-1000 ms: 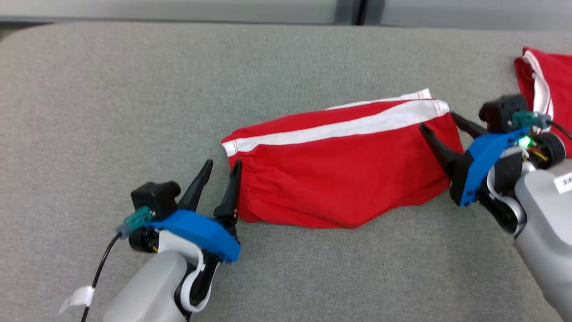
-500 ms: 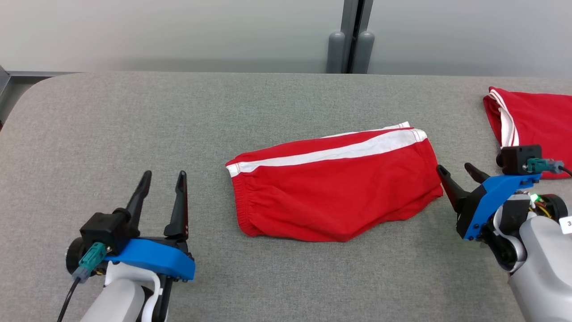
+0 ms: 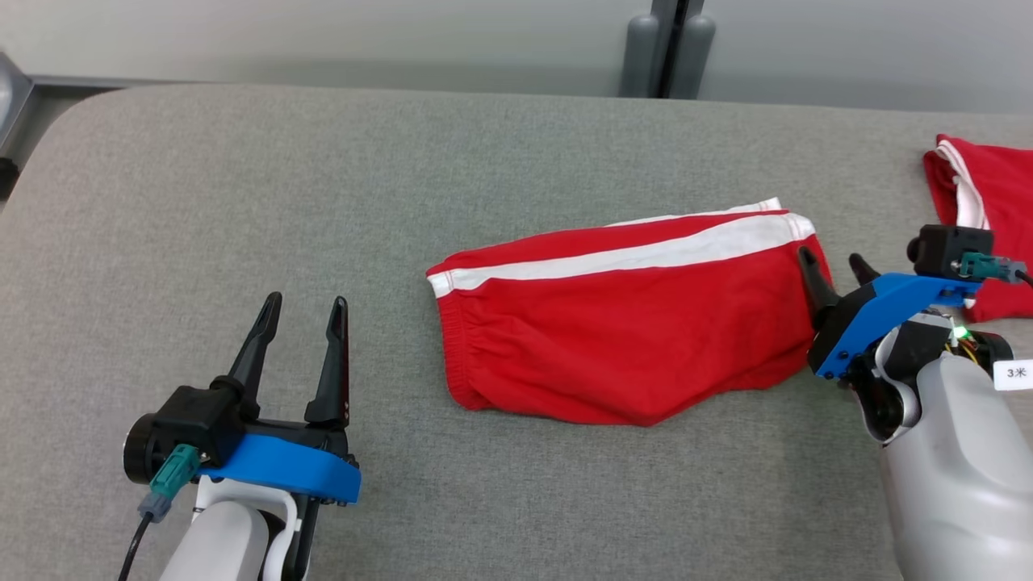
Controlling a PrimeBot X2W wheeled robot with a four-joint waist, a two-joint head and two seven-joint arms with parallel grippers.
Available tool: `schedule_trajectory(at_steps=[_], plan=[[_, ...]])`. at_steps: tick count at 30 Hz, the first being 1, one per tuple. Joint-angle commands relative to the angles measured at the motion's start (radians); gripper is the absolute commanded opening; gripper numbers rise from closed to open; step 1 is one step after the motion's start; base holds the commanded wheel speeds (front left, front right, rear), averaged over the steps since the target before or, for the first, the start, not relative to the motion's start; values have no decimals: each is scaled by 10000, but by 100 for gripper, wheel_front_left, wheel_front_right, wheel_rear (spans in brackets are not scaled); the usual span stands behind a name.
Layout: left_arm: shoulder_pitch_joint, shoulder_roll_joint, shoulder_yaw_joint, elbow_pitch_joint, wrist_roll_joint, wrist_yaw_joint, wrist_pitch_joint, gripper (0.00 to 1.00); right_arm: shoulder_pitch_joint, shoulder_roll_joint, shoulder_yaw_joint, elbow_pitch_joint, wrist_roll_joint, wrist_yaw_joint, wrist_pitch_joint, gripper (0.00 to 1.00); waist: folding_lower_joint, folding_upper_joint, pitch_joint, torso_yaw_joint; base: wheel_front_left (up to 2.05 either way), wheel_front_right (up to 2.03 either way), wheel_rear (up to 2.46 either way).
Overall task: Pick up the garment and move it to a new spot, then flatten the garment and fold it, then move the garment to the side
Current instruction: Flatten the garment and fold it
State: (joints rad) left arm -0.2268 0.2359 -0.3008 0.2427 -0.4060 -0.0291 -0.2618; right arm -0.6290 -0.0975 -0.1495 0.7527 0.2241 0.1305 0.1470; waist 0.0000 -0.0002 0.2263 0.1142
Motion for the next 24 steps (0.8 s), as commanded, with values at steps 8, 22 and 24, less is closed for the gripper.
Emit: schedule_trajectory(at_steps=[8, 22, 24], plan=[[-310, -435, 511, 187, 542, -499, -39, 100, -770, 389, -1722, 1087, -1933, 5, -471, 100, 0, 2, 666, 521, 0, 0, 0], [-227, -921, 1218, 104, 1069, -845, -40, 100, -869, 577, -1065, 2941, -2876, 22, -977, 0, 0, 2, 856, 586, 0, 0, 0], [-195, -952, 1285, 129, 1101, -874, -40, 100, -924, 509, -953, 2977, -2794, 5, -1263, 0, 0, 2, 826, 536, 0, 0, 0]])
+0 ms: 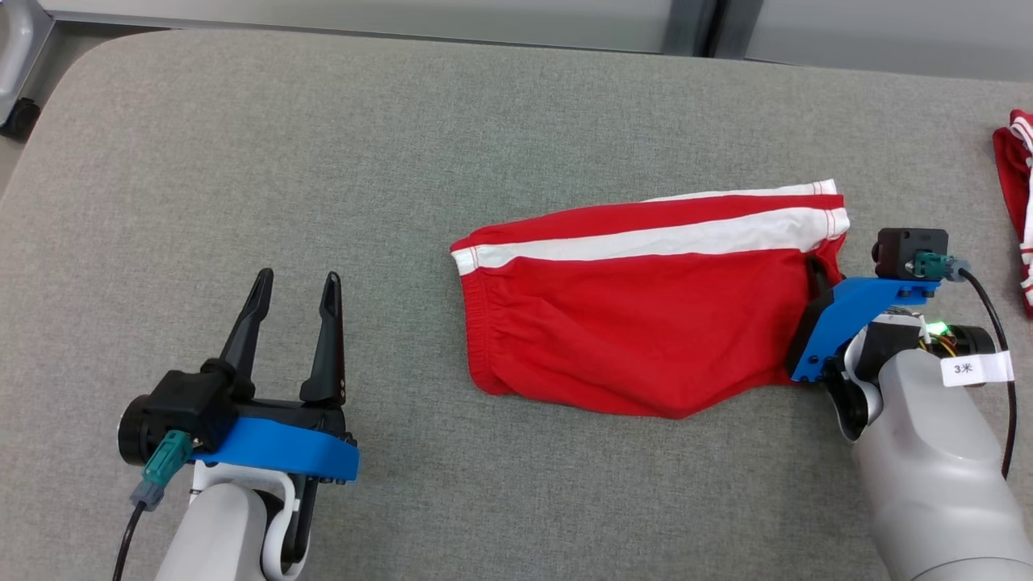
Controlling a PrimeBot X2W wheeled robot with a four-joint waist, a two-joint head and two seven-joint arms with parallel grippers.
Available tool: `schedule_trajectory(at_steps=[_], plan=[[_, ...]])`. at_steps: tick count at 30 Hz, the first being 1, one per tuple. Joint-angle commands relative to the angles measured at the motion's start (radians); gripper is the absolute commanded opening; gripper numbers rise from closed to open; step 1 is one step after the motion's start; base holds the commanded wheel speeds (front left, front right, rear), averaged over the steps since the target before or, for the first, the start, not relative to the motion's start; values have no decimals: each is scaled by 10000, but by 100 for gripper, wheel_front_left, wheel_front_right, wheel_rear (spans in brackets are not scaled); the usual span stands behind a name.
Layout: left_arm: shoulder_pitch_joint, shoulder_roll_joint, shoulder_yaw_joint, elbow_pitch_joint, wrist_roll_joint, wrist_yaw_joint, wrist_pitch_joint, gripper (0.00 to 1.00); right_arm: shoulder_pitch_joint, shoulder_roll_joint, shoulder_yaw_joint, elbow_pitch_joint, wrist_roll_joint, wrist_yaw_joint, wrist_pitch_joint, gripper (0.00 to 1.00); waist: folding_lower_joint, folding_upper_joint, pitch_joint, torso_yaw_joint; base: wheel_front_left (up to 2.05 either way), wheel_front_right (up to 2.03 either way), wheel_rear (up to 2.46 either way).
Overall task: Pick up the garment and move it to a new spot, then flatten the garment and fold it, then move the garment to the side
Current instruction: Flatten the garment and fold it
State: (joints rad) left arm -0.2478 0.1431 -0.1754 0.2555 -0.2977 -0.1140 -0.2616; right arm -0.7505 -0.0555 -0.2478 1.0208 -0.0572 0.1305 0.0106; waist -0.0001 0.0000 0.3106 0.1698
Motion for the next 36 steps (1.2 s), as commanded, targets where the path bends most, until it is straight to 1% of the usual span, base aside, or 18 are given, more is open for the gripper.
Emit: schedule_trajectory(at_steps=[1, 5, 10, 16, 21, 25, 31, 33, 36], plan=[[35, -44, 60, 12, 43, -37, -41, 100, 266, 70, 50, 266, -1, 5, -38, 0, 1, 0, -43, -50, 0, 0, 0], [155, -49, 159, 70, 113, -92, -42, 100, 265, 31, -214, -111, -146, 4, -559, 0, 1, 0, -233, -195, 0, 0, 0], [279, -76, 222, 145, 192, -124, -42, 100, 599, -23, -891, -833, -423, 4, -945, 0, 1, 0, -569, -365, 0, 0, 0], [425, -73, 287, 192, 188, -148, -42, 100, 1227, -187, -1452, -2033, -779, 4, -567, 0, 1, 0, -944, -477, 0, 0, 0], [599, -125, 295, 248, 169, -166, -40, 100, 1702, -52, -1289, -3243, -782, 4, -63, 0, 1, 0, -1259, -420, 0, 0, 0], [621, -186, 225, 306, 126, -177, -42, 100, 1979, 43, -553, -4124, -336, 4, 358, 0, 1, 0, -1448, -306, 0, 0, 0], [702, -187, 80, 374, 95, -179, -42, 100, 2336, 37, 1921, -4809, 1704, 5, 962, 0, 1, 0, -1622, -127, 0, 0, 0], [653, -199, -7, 372, 84, -182, -42, 100, 2422, 36, 2542, -4929, 2061, 5, 1088, 0, 1, 0, -1608, -17, 0, 0, 0], [585, -167, -110, 327, 2, -182, -40, 100, 2376, 26, 3132, -4767, 2289, 5, 1181, 0, 1, 0, -1538, 150, 0, 0, 0]])
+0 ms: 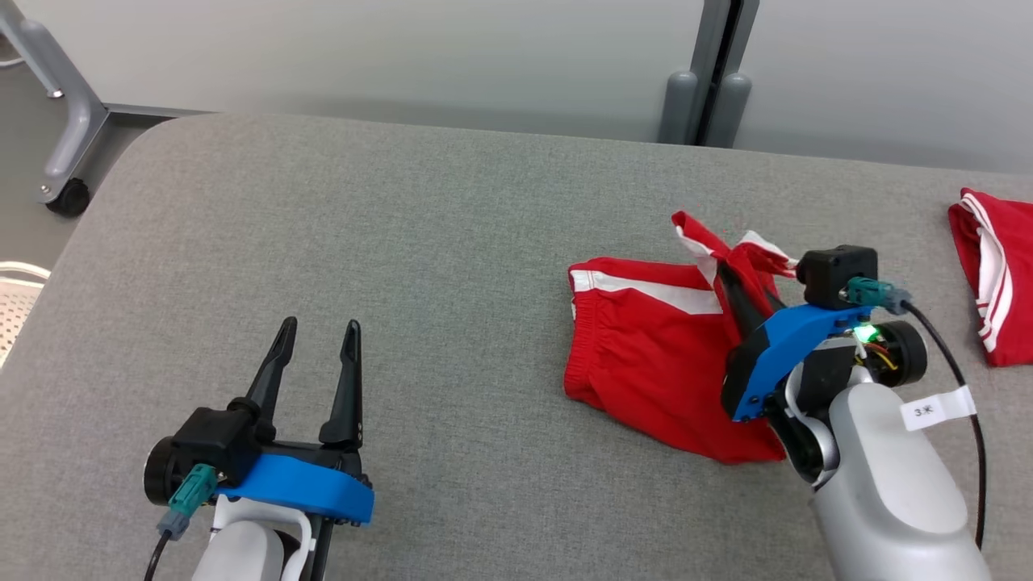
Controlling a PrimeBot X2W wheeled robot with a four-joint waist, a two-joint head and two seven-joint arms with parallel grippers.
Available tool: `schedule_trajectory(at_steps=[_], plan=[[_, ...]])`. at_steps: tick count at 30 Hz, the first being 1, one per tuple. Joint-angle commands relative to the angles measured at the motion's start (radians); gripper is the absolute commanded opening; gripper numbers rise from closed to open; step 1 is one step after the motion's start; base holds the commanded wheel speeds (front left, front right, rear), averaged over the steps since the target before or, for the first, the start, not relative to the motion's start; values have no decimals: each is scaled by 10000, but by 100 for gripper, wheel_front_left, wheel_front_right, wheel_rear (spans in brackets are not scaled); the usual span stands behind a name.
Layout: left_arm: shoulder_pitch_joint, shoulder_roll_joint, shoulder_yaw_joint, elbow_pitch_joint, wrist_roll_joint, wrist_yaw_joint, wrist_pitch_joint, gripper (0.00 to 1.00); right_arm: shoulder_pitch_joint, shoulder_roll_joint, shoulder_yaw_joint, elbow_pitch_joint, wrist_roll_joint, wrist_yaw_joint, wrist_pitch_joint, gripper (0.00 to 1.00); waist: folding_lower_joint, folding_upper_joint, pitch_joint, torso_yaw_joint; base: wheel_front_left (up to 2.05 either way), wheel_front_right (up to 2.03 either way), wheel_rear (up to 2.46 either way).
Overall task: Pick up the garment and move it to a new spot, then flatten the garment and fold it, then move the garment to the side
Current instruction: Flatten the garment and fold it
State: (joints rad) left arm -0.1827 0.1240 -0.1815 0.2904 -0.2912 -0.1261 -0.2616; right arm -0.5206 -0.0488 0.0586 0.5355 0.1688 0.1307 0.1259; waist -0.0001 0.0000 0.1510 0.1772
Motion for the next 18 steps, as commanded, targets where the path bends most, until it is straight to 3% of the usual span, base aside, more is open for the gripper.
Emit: schedule_trajectory(at_steps=[1, 18], plan=[[-85, 41, -77, -28, -77, -44, -40, 100, 1, -37, 229, 204, 143, 3, 64, 0, 1, 0, 101, 139, 0, 0, 0], [-375, -27, -505, -56, -268, -41, -42, 100, -956, -37, 2580, 1995, 1972, 3, -228, 0, 1, 0, 550, 982, 0, 0, 0]])
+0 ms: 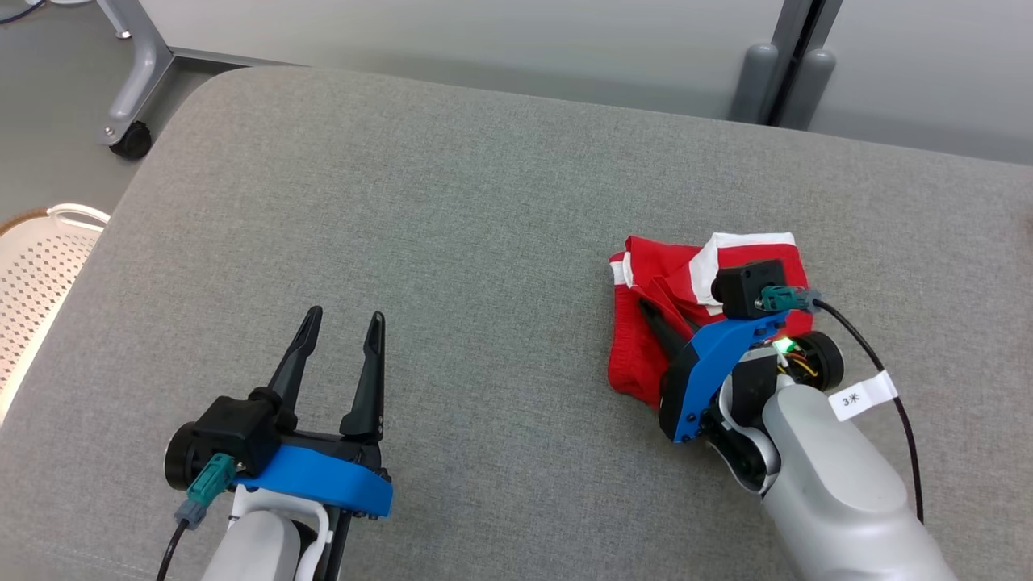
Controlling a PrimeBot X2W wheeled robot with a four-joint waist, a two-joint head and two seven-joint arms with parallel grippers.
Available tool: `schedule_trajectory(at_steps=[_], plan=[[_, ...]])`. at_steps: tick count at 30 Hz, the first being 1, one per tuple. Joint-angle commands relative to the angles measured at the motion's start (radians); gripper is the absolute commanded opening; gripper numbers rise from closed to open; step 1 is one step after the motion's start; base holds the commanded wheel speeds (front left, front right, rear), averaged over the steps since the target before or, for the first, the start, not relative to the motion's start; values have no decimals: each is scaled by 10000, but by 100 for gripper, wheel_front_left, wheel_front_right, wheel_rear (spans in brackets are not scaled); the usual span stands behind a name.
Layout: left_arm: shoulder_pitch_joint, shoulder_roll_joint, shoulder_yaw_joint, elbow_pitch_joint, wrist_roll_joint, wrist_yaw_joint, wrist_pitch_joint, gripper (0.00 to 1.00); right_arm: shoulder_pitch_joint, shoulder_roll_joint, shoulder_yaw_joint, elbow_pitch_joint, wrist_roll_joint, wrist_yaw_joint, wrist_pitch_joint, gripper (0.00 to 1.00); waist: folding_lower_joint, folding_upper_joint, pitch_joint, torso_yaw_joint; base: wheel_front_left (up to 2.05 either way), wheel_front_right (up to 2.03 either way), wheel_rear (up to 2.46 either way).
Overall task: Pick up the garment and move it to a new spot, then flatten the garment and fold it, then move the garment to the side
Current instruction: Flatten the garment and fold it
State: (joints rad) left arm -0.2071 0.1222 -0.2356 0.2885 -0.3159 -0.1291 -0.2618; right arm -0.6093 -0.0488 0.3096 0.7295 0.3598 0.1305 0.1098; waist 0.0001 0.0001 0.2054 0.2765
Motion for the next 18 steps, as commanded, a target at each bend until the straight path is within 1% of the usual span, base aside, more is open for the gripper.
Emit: schedule_trajectory(at_steps=[1, 2, 4, 5, 6, 7, 8, 13, 16, 18], plan=[[-132, -9, 52, -46, -22, -10, -39, 100, -105, -36, 159, 93, 165, 5, -105, 0, -1, -1, 5, -24, 0, 0, 0], [-137, -8, 68, -54, -24, -10, -40, 100, -137, -36, 283, 132, 298, 5, -105, 0, -1, -1, 4, -39, 0, 0, 0], [-174, -7, 86, -61, -27, -10, -40, 100, -233, -29, 617, 127, 622, 5, -133, 48, -1, -1, 12, -70, 0, 0, 0], [-200, -8, 91, -65, -22, -10, -40, 100, -254, -24, 755, 147, 942, 5, -85, 97, -1, -1, 21, -91, 0, 0, 0], [-220, -7, 89, -62, -14, -10, -40, 100, -268, -36, 946, 123, 1262, 5, -70, 100, -1, -1, 27, -113, 0, 0, 0], [-230, -10, 87, -53, -13, -10, -40, 100, -293, -35, 1127, 75, 1682, 5, -111, 100, -1, -1, 18, -135, 0, 0, 0], [-230, -10, 87, -53, -13, -10, -40, 100, -293, -35, 1127, 75, 1682, 5, -111, 100, -1, -1, 18, -135, 0, 0, 0], [-176, 58, 149, 21, -12, -11, -39, 100, -433, -38, 2159, -239, 3667, 5, -103, 100, -1, -1, -154, -325, 0, 0, 0], [-41, 103, 221, 24, -7, -11, -40, 100, -529, -31, 2562, -691, 4579, 5, -428, 100, -1, -1, -329, -482, 0, 0, 0], [25, 125, 287, -6, 10, -11, -40, 100, -645, -44, 2506, -995, 4899, 5, -890, 100, -1, -1, -441, -602, 0, 0, 0]])
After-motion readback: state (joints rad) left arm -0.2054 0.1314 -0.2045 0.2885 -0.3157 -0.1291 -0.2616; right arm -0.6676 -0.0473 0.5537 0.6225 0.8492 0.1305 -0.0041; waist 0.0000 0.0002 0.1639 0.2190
